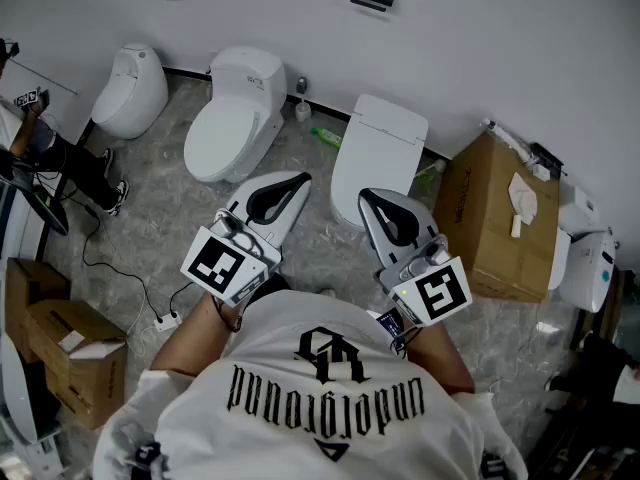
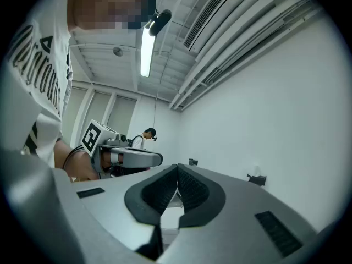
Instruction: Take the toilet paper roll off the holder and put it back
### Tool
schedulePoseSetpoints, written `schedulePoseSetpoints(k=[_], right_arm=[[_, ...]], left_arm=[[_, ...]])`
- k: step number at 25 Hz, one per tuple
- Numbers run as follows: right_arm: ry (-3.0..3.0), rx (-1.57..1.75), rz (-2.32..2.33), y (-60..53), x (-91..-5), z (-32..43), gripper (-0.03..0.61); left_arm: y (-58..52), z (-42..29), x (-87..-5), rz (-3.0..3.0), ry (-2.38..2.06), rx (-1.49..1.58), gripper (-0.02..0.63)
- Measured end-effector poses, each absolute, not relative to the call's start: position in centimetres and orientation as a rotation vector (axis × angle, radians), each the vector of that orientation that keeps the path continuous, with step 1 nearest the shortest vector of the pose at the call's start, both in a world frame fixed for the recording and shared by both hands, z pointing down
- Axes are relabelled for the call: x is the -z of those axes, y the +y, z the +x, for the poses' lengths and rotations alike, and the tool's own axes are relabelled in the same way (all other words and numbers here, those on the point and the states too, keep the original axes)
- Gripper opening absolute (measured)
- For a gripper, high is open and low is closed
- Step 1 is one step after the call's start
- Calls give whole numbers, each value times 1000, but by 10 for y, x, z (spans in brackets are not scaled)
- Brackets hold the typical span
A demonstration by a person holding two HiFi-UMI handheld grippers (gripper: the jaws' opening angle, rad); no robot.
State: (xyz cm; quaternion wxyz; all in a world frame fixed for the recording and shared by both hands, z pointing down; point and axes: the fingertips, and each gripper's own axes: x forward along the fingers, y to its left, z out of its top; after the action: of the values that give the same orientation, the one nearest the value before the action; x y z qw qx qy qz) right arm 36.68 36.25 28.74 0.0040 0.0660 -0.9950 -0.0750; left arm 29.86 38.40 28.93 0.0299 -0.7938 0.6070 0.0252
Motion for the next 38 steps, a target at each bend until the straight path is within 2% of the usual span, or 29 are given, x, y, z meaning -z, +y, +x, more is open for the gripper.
schedulePoseSetpoints(k=[9,27,38], right_arm=[[-3169,203,159,365,-282,312,15],[-3156,246,265,347,-277,128,15],[-3146,190,257,340,-290,83,15]], left_arm=[[387,234,-297,-2451,1909,-121,14],[378,45,-298,-2498,1852,-122,14],[386,-3,-308,-2483,1899,-97,14]])
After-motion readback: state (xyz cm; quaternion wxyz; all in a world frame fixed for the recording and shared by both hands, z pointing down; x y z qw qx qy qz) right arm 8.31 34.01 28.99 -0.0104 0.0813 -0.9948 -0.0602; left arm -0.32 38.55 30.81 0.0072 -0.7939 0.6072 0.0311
